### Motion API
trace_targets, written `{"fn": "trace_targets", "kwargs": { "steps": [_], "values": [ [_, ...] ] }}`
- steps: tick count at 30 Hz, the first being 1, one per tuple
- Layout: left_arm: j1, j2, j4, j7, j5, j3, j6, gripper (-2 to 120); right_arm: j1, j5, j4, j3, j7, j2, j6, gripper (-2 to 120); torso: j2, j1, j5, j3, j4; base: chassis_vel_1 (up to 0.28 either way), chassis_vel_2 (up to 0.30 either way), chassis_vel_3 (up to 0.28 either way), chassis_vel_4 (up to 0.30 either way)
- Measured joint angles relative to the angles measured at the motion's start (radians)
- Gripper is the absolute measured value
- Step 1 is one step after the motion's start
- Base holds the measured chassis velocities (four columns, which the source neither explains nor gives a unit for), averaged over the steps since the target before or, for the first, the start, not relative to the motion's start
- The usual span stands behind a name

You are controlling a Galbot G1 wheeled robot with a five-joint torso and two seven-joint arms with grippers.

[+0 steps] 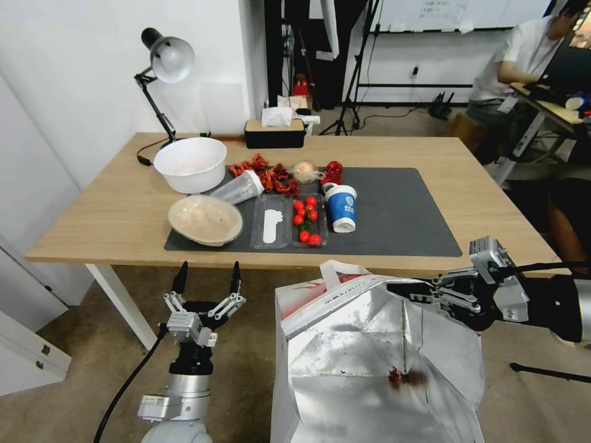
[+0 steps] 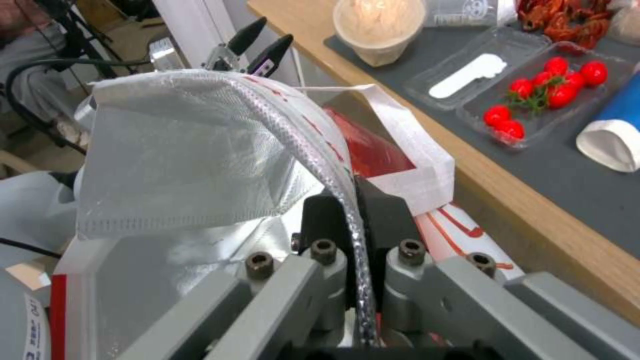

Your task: Pick up the food delivery bag from the floor and place it on the table.

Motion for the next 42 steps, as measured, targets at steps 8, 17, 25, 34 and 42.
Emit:
{"fn": "trace_targets", "kwargs": {
  "steps": [8,17,25,34,42],
  "values": [
    [-0.001,0.000,-0.002,-0.001,-0.003,0.002,-0.001,100,-0.002,0.002,-0.002,0.006,-0.002,-0.004,0.000,0,0.045,0.020,0.0000,0.024,0.0000,0.000,0.000,0.000,0.000],
    [0.006,0.011,-0.021,0.001,0.012,0.001,0.001,100,-0.001,0.006,0.002,0.009,0.000,-0.006,0.000,0,0.071,0.032,0.0001,0.039,0.0001,0.000,0.000,0.000,0.000],
    [0.007,0.013,-0.023,0.002,0.010,-0.001,0.004,100,-0.004,0.031,0.007,0.038,0.008,-0.006,0.000,0,0.068,0.031,0.0000,0.037,0.0001,0.000,0.000,0.000,0.000],
    [0.006,0.016,-0.019,0.002,0.004,-0.011,0.000,100,-0.001,0.069,0.019,0.083,0.018,0.001,0.001,0,0.064,0.029,0.0000,0.035,0.0001,0.000,0.000,0.000,0.000],
    [0.010,0.018,-0.018,0.007,0.001,-0.021,-0.015,100,0.006,0.211,-0.002,0.252,0.047,0.028,-0.002,0,0.061,0.028,0.0001,0.034,0.0000,0.000,0.000,0.000,0.000]
  ]
}}
